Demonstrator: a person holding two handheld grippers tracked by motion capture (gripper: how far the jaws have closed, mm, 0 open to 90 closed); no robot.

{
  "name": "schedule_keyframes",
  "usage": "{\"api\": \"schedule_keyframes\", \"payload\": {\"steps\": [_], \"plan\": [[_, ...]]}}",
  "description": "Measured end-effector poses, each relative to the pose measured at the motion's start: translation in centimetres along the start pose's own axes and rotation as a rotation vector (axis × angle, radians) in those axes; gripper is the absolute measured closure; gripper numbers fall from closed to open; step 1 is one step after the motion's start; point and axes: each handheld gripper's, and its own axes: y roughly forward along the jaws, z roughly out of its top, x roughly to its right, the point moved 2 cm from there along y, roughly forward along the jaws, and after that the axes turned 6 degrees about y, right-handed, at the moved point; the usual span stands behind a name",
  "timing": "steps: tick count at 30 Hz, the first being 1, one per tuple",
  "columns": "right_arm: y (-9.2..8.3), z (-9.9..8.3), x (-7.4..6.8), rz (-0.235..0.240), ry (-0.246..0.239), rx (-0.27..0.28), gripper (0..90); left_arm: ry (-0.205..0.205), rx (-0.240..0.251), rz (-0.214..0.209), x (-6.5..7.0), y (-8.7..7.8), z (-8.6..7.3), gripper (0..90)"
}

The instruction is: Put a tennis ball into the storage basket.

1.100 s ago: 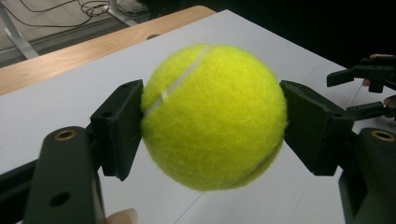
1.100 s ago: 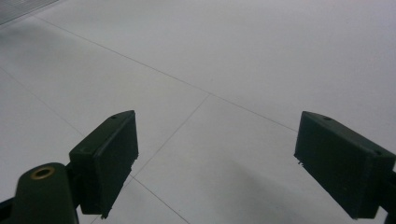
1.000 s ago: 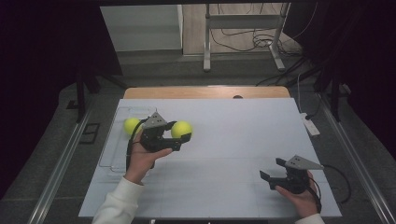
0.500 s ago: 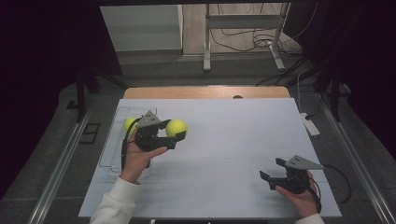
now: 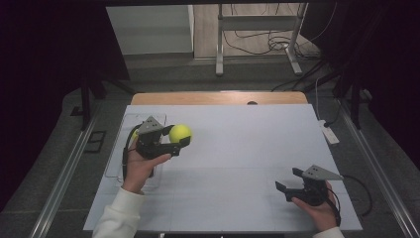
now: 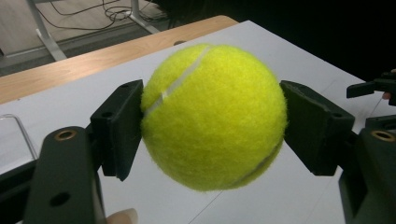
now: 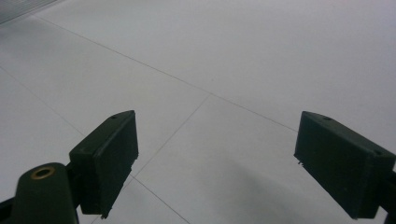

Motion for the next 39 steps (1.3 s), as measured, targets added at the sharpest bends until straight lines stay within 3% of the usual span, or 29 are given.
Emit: {"api": "schedule_keyframes", "payload": {"steps": [39], "plan": [[-0.1, 0.1, -0.1, 0.001, -0.003, 0.002, 13.6, -0.07, 0.003, 0.115, -3.1, -2.8, -1.5, 27.0]]}}
